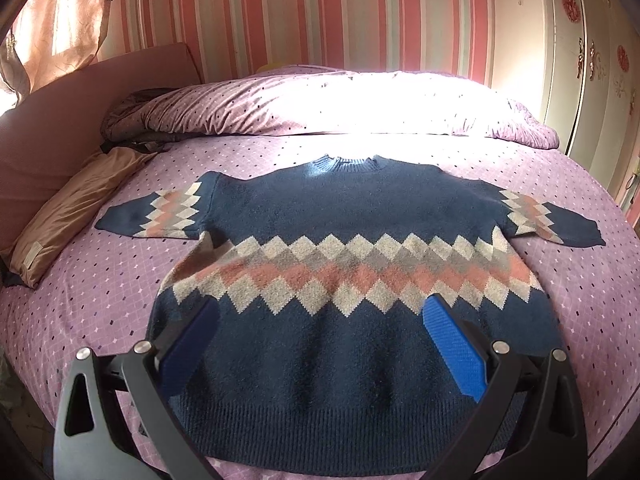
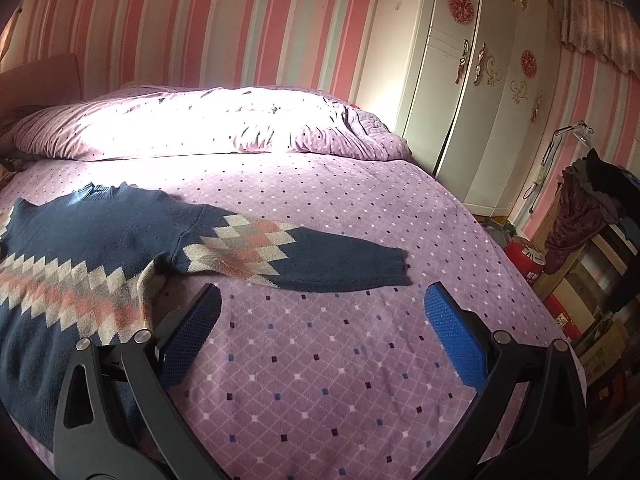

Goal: Fold small clothes
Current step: 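Move the right gripper to the sleeve cuff of the navy sweater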

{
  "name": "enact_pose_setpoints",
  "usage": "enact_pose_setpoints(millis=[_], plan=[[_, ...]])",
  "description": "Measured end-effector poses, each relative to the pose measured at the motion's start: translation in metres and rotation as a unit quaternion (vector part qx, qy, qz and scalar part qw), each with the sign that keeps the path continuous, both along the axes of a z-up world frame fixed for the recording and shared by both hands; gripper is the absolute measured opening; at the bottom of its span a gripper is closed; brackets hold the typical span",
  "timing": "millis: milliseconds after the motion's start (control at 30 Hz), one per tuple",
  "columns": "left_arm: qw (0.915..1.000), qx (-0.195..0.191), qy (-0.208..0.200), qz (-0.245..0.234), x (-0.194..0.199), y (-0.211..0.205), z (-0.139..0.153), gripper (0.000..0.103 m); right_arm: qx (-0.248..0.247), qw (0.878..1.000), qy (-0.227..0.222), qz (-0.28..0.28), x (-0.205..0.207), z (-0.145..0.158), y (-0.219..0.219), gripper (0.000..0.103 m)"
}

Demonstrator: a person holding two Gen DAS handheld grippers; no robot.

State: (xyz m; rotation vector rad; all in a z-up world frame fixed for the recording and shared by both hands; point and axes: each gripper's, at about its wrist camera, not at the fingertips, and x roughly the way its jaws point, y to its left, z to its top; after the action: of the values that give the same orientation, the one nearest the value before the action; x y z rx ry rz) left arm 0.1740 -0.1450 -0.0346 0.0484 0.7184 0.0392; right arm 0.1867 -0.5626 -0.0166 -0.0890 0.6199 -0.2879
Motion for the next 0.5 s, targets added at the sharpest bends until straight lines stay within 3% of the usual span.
enact_pose_setpoints(millis=[167,333,500], plan=[[1.0000,0.004,0.001,-0.001,0.002,-0.012,-0.005,0.102,0.010,1.000,0.003,0.001,0.005,-0.006,-0.016,0.100],[0.9999,0.011,0.004,-0.005,0.004,-0.024,-0.010,0.102,0.067,0.998,0.009,0.021,0.014,-0.012,-0.046,0.100],[0.9999,0.013,0.000,-0.002,0.008,-0.032,-0.012,0.102,0.099,0.994,0.054,0.007,0.049,-0.037,-0.103,0.100]])
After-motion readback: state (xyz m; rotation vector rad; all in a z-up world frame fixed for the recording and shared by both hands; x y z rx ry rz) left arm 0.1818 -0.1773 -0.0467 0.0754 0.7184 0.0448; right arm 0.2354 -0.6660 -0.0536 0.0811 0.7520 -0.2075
